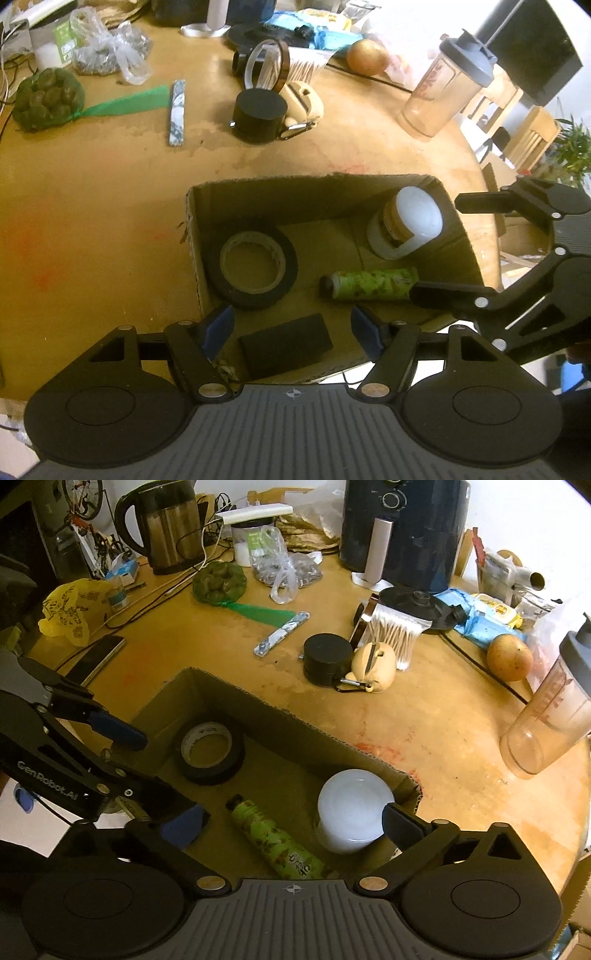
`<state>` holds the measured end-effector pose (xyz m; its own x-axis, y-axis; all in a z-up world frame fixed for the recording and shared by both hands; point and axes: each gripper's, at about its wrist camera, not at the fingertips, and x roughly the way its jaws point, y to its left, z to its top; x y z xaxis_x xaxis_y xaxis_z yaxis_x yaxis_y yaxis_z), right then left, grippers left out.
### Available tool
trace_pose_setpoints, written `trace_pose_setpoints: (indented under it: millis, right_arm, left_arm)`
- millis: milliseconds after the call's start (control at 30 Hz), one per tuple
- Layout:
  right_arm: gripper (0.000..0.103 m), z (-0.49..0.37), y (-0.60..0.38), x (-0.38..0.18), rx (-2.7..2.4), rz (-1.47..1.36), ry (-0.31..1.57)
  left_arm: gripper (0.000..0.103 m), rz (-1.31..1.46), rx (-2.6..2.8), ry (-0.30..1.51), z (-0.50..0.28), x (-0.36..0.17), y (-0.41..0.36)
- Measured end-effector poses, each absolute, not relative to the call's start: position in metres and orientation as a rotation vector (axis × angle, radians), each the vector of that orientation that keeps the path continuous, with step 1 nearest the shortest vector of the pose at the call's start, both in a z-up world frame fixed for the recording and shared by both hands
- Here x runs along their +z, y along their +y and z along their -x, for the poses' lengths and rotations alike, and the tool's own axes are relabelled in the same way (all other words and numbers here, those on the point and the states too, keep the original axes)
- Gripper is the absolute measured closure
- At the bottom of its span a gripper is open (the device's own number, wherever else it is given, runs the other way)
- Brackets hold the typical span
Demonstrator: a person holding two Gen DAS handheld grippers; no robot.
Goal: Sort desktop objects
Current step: 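Lower the black adapter into the cardboard box and open left while right drops the green tube there, then withdraw both grippers from the box and move left toward the amber tape roll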
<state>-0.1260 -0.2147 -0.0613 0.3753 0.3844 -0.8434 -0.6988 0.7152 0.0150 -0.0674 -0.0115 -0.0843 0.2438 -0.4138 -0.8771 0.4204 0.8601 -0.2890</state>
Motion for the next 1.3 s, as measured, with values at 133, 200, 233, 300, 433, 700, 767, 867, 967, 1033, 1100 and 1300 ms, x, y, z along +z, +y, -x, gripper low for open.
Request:
trace_pose_setpoints:
  millis: [133, 200, 233, 300, 433, 700, 767, 867, 967, 1033, 1100, 1300]
  right_arm:
    - [0.000, 0.124, -0.217, -0.060, 0.687, 0.364, 0.948]
    - [0.000, 0.123, -0.218, -0.059, 0.670, 0.356, 0.945]
    - [0.000, 0.123, -0.219, -0.059, 0.660, 0.354, 0.943]
    - [0.000, 0.122, -0.218, -0.059, 0.631, 0.360, 0.940]
    - [0.000, 0.121, -0.218, -0.056, 0.587, 0.371, 0.911]
    - [0.000, 0.118, -0.216, -0.046, 0.547, 0.358, 0.847]
    - [0.000, 0.114, -0.215, -0.044, 0.535, 0.345, 0.840]
    - [0.000, 0.107, -0.215, -0.040, 0.509, 0.325, 0.826]
    - [0.000, 0.098, -0.214, -0.036, 0.474, 0.324, 0.814]
    - [0.000, 0.093, -0.215, -0.033, 0.460, 0.324, 0.805]
    - [0.000, 0.087, -0.216, -0.032, 0.452, 0.304, 0.814]
    - [0.000, 0.074, -0.225, -0.032, 0.462, 0.194, 0.851]
  left_arm:
    - [0.033, -0.023, -0.561, 1.171, 0.068, -0.079, -0.013]
    - [0.033, -0.025, -0.550, 1.158, 0.068, -0.077, -0.012]
    - [0.033, -0.026, -0.542, 1.153, 0.068, -0.076, -0.011]
    - [0.029, -0.028, -0.533, 1.143, 0.066, -0.074, -0.010]
    - [0.002, -0.032, -0.532, 1.092, 0.067, -0.067, -0.008]
    - [0.000, -0.061, -0.523, 1.014, 0.063, -0.053, -0.005]
    - [0.000, -0.064, -0.517, 1.002, 0.059, -0.050, -0.004]
    - [0.000, -0.065, -0.508, 0.986, 0.053, -0.045, -0.001]
    - [0.000, -0.065, -0.496, 0.965, 0.046, -0.040, 0.001]
    - [0.000, -0.070, -0.489, 0.943, 0.041, -0.036, 0.002]
    - [0.000, -0.074, -0.489, 0.926, 0.038, -0.032, 0.002]
    - [0.000, -0.107, -0.492, 0.895, 0.034, -0.029, -0.003]
